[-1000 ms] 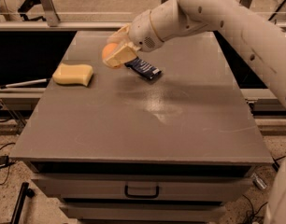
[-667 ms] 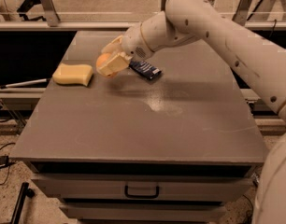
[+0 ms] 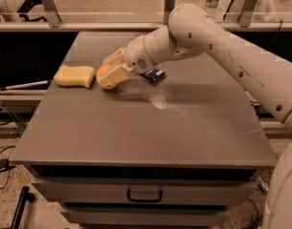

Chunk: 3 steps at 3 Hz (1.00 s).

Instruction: Move orange near sponge

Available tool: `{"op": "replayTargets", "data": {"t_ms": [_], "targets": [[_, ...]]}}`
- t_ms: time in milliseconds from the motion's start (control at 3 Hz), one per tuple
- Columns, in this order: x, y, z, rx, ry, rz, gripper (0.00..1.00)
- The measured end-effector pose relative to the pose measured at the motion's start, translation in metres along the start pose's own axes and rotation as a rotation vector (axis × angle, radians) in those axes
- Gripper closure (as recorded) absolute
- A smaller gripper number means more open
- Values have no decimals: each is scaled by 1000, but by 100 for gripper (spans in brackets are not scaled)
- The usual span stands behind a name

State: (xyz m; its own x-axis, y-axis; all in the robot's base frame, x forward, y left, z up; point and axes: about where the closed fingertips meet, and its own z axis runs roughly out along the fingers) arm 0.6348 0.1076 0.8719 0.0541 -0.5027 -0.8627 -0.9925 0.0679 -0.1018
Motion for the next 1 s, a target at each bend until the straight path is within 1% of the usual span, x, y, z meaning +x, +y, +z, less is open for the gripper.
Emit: {"op": "replayTargets", "data": {"t_ms": [333,667,1000], "targets": [[0,6,4,-24,-16,25,85],[2,9,6,-33,-26,53,61],[2,10,8,-37,-26,51,38]]}}
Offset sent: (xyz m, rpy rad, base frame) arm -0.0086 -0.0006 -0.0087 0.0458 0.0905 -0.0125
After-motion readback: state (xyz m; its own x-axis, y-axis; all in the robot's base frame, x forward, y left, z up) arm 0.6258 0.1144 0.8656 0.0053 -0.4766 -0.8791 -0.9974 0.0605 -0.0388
